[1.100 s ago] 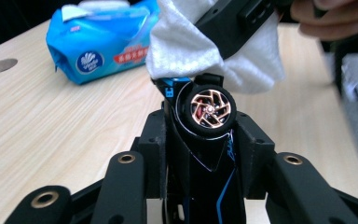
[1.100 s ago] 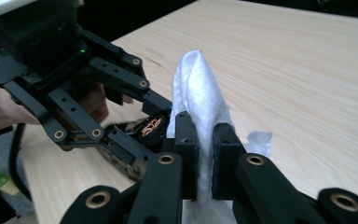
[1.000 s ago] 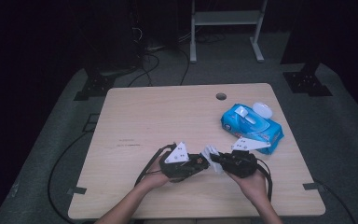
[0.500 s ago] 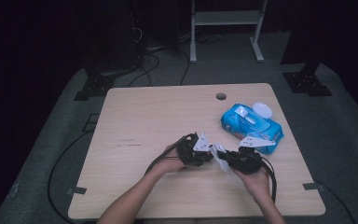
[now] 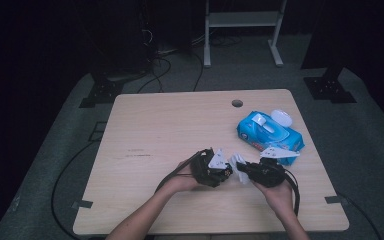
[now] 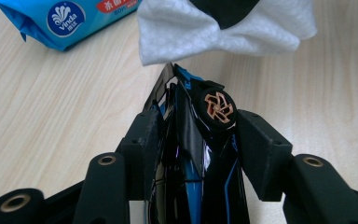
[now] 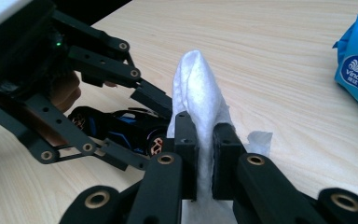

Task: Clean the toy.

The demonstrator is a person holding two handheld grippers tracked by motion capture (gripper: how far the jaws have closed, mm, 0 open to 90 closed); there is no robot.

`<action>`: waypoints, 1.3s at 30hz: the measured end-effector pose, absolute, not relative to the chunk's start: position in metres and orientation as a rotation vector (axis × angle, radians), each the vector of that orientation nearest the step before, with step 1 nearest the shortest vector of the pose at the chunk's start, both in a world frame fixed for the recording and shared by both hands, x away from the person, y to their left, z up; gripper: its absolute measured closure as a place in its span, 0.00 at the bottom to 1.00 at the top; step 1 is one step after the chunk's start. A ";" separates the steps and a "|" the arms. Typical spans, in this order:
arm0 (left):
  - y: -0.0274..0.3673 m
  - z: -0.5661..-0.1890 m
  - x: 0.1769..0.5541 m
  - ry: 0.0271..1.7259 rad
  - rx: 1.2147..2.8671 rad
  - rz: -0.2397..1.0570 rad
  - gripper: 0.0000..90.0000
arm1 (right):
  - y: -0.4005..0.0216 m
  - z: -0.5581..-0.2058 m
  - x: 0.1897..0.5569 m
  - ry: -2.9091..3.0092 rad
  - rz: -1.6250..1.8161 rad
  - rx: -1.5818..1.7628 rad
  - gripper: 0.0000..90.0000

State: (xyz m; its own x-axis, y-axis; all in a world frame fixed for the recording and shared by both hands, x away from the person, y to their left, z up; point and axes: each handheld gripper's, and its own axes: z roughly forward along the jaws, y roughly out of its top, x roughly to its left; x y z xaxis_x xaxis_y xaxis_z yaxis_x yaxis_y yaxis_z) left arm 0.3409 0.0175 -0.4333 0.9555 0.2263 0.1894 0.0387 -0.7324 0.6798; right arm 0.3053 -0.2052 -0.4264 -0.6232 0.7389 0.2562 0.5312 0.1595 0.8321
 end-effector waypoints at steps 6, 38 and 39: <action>0.023 -0.439 0.332 0.190 2.309 0.328 0.55 | -0.210 -0.426 0.303 2.232 1.429 1.241 0.92; 0.051 -0.464 0.322 0.321 2.298 0.216 0.28 | -0.223 -0.436 0.291 2.322 1.362 1.226 0.92; 0.051 -0.465 0.322 0.327 2.299 0.211 0.27 | -0.223 -0.436 0.291 2.323 1.362 1.226 0.92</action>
State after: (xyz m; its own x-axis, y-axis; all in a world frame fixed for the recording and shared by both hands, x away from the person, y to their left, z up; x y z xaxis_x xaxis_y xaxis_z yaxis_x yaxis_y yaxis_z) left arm 0.3220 0.0511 -0.4648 0.9530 0.2990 0.0491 0.1681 -0.6566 0.7352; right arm 0.2909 -0.2232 -0.4360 -0.6429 0.7290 0.2351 0.5613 0.2395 0.7922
